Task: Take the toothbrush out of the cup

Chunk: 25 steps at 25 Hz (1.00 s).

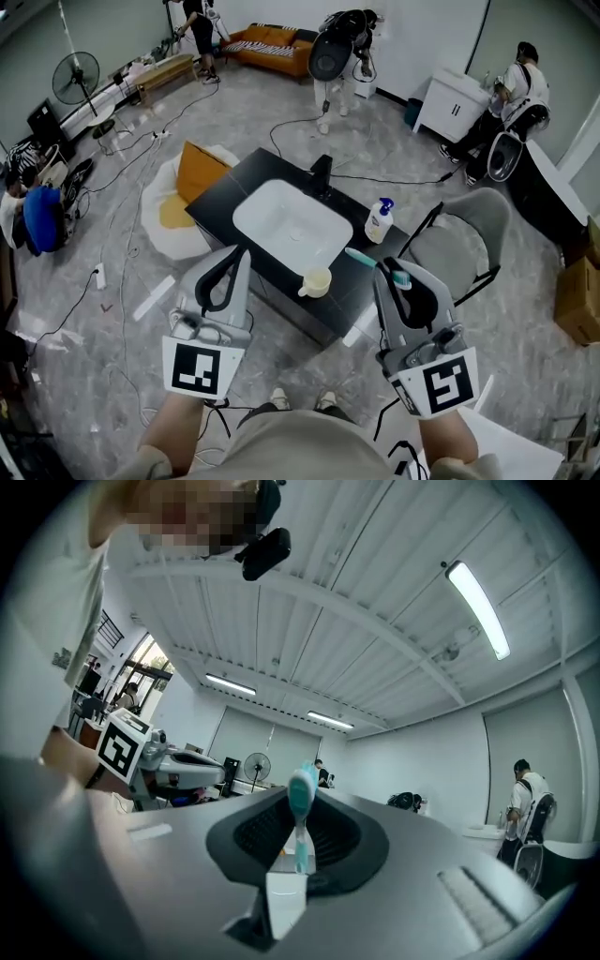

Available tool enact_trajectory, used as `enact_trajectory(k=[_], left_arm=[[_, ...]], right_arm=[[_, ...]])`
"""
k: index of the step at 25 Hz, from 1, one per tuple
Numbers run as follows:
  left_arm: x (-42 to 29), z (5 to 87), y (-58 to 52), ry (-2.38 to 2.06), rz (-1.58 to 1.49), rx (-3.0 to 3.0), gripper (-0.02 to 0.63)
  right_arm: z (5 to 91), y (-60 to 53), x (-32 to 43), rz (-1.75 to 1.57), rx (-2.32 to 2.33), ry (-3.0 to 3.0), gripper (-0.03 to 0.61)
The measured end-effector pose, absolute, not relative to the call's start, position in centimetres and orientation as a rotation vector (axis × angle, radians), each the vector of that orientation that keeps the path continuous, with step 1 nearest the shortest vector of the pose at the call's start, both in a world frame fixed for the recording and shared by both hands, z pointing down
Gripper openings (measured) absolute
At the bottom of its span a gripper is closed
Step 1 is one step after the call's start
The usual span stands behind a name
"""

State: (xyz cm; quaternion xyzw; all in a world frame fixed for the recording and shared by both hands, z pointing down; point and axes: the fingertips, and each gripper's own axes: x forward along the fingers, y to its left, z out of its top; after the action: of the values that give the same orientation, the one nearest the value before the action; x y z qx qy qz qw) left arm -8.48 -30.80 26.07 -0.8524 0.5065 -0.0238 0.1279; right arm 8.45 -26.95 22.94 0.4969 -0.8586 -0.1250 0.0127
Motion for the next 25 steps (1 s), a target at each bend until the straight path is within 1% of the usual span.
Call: enact_trajectory(k=[6,13,25], left_arm=[[-7.8,27.9,-29.3,1.470,-0.109,-2.511,0.003],[-7.5,32.2,-29.1,1.538,-0.143,-2.600,0.003],[-7.2,33.4,-28.7,1.537,-0.196,-2.600,0.003]], right_arm=[[25.7,-25.6,9.6,-0.322,1.523,-2.667,0.038],[30.4,-25.8,10.6,-0.217,1.471,-2.625,0.037],[31.0,-26.3,11.1,-0.187,1.480,-2.628,0.037]])
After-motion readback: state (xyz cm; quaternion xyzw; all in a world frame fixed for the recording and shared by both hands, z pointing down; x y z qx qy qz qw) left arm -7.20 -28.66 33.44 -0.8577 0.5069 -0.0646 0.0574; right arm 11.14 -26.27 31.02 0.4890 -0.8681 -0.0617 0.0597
